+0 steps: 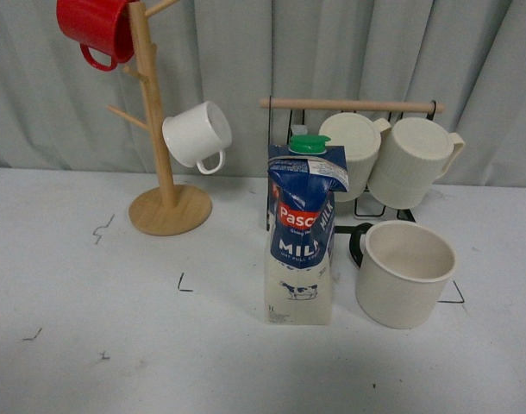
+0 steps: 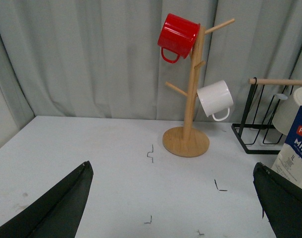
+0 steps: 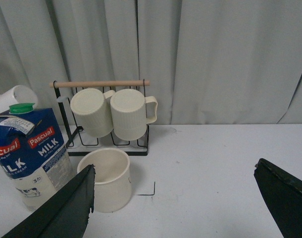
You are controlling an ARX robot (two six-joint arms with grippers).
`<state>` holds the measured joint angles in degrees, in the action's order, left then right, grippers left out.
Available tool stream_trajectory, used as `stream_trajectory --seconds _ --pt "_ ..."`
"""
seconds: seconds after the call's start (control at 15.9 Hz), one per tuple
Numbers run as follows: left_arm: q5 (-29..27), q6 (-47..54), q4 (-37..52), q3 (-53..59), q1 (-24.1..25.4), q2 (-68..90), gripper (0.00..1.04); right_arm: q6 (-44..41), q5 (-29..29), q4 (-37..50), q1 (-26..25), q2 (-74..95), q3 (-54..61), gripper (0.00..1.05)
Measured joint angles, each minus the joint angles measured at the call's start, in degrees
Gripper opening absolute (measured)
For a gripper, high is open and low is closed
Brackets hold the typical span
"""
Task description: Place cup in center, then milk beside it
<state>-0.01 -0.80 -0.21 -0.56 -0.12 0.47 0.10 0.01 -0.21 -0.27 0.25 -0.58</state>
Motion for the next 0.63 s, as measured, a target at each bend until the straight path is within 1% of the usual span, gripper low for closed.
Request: stream_trajectory --seconds 0.63 --pt "0.0 0.0 0.0 0.0 0.0 0.0 0.98 0.0 0.0 0.0 0.0 0.0 0.0 0.98"
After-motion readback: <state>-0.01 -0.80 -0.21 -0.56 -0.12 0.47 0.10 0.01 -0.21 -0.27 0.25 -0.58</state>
